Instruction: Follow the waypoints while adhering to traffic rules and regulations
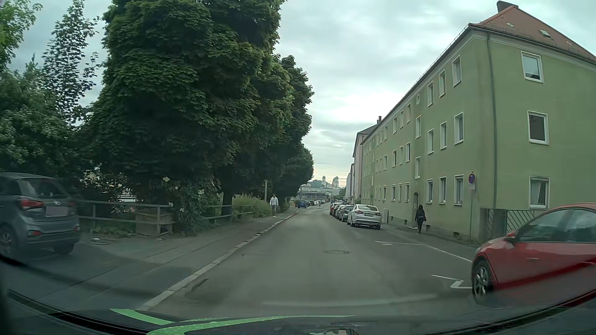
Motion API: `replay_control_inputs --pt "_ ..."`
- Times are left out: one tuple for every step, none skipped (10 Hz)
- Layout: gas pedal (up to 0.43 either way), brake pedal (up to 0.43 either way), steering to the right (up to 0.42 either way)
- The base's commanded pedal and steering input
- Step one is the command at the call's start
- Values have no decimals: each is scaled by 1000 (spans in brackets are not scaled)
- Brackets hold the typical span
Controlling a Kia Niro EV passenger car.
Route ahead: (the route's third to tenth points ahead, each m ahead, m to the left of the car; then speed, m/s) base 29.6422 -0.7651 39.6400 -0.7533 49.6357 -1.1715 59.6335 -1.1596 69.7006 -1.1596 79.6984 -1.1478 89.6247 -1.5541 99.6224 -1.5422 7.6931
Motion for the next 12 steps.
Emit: replay_control_inputs --pt "59 0 7" --pt "59 0 7" --pt "59 0 7" --pt "59 0 7" --pt "59 0 7" --pt "59 0 6" --pt "59 0 3" --pt "59 0 3" --pt "59 0 3" --pt "59 0 3" --pt "59 0 3" --pt "59 0 3"
